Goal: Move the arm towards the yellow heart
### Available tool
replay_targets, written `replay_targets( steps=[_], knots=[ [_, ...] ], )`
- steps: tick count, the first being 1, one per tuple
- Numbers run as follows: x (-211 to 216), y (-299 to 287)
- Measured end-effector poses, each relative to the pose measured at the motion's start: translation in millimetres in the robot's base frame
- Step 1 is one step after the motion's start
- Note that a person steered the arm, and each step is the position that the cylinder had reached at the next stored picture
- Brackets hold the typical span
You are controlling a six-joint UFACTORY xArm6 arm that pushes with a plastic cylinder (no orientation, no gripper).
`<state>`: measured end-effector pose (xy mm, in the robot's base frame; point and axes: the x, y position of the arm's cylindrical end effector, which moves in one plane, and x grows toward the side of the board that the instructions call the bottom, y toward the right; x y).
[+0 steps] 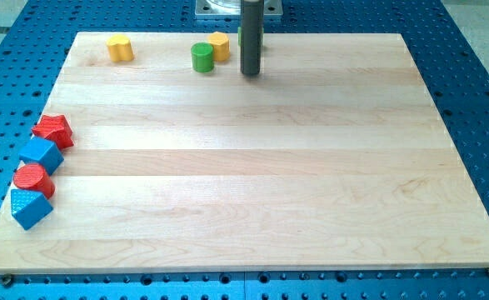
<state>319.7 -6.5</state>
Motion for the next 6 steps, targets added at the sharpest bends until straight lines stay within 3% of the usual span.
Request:
replay_targets(
  steps=[1,2,4,5,6],
  knots=[
    [23.3,-117.1],
    [-22.5,-150.5],
    [-92.1,-124.9],
    [-94.7,-78.3],
    [-94.7,-78.3]
  ],
)
